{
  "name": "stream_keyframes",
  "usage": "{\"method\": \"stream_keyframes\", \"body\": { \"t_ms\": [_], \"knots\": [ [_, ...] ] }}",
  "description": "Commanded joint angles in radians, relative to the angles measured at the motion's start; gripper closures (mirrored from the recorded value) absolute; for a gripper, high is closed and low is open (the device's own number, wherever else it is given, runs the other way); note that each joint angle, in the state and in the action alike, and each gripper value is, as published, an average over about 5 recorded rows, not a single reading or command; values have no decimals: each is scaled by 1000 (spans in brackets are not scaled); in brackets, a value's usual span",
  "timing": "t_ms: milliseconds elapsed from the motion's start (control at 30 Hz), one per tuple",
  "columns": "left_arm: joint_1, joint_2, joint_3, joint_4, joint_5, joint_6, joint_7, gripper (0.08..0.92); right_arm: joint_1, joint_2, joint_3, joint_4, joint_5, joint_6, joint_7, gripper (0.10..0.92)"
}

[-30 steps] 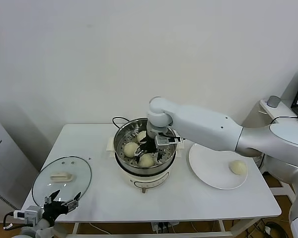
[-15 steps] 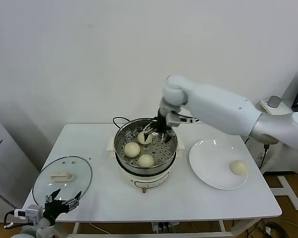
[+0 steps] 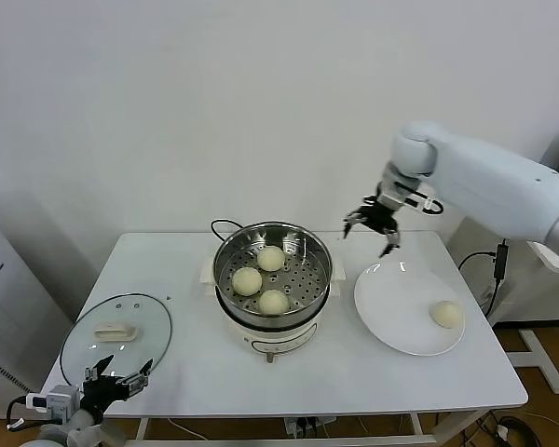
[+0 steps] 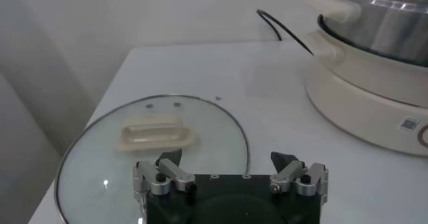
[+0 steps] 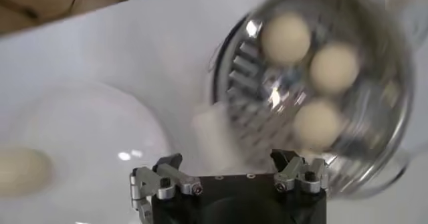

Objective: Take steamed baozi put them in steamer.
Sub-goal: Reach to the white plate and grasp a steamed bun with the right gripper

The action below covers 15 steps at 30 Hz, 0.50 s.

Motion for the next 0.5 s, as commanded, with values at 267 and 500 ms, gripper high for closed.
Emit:
{"method": "stream_keyframes", "body": {
  "t_ms": [267,500],
  "knots": [
    [2,-8,-1,-7,1,2,0,177,-107,-160,-9,-142,13,-243,22,203],
    [0,-7,-2,-9,2,4,0,177,-218,-170,80,-194,-22,-242,43,203]
  ]
}}
